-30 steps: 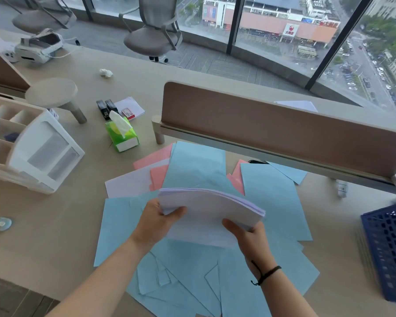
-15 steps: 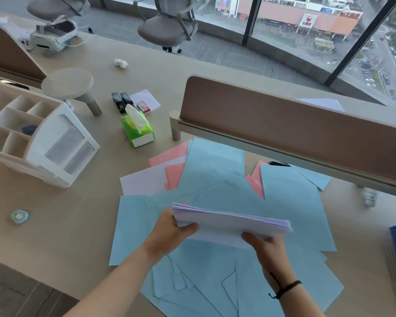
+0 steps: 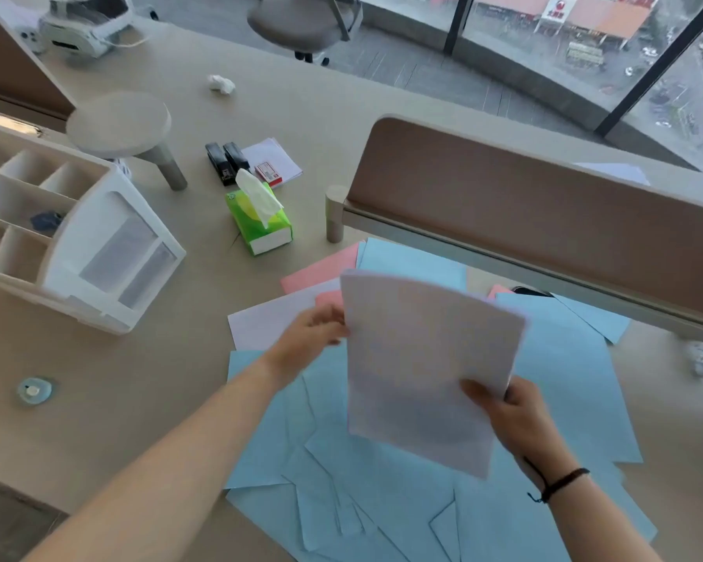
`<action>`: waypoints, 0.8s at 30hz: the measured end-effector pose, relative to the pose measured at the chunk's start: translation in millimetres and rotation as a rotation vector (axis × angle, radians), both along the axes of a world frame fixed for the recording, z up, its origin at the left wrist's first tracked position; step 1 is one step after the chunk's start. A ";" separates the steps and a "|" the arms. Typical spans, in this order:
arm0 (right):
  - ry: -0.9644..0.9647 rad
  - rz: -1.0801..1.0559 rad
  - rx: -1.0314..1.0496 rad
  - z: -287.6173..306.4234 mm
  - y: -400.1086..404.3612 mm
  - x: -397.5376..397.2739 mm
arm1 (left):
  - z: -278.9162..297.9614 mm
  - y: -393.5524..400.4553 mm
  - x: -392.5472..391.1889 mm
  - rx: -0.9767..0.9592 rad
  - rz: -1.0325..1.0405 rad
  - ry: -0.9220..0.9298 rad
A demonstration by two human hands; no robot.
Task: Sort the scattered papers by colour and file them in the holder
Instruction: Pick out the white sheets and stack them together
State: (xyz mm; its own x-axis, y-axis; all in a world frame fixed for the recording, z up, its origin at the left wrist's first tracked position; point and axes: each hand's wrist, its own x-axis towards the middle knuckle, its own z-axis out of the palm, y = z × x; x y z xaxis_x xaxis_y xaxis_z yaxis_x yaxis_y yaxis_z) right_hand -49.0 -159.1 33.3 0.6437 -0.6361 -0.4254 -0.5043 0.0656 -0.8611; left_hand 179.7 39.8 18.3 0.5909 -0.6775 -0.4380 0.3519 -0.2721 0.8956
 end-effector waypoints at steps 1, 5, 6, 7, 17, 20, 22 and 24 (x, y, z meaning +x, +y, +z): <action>-0.002 -0.020 0.021 2.7 -2.3 5.8 | -12.7 3.4 20.1 0.122 0.057 -0.083; 0.037 -0.140 0.200 7.4 -5.1 22.3 | -73.4 32.8 90.4 0.804 -0.015 -0.443; 0.060 -0.173 0.268 2.2 -5.0 22.7 | -83.6 38.7 100.7 0.900 -0.090 -0.502; 0.082 -0.205 0.343 -4.4 -4.6 22.3 | -90.9 42.3 108.4 0.958 -0.145 -0.556; 0.186 -0.404 0.726 -59.5 18.8 2.3 | -86.5 25.0 119.7 1.052 -0.374 -0.596; 0.183 -0.422 0.712 -62.4 23.8 -0.6 | -81.7 24.2 112.4 0.934 -0.368 -0.546; 0.178 -0.425 0.711 -61.1 25.9 -1.2 | -73.4 21.8 104.6 0.820 -0.363 -0.532; 0.182 -0.429 0.705 -59.4 27.0 -1.7 | -56.6 19.4 96.6 0.723 -0.320 -0.539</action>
State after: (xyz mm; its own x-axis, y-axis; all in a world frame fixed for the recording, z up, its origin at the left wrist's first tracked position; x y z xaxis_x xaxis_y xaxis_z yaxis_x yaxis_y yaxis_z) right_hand -50.7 -132.1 -26.1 0.2900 -0.3559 -0.8884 -0.4403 0.7746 -0.4541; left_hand 276.3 59.1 -38.3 0.6689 -0.5139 -0.5371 -0.2456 -0.8347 0.4928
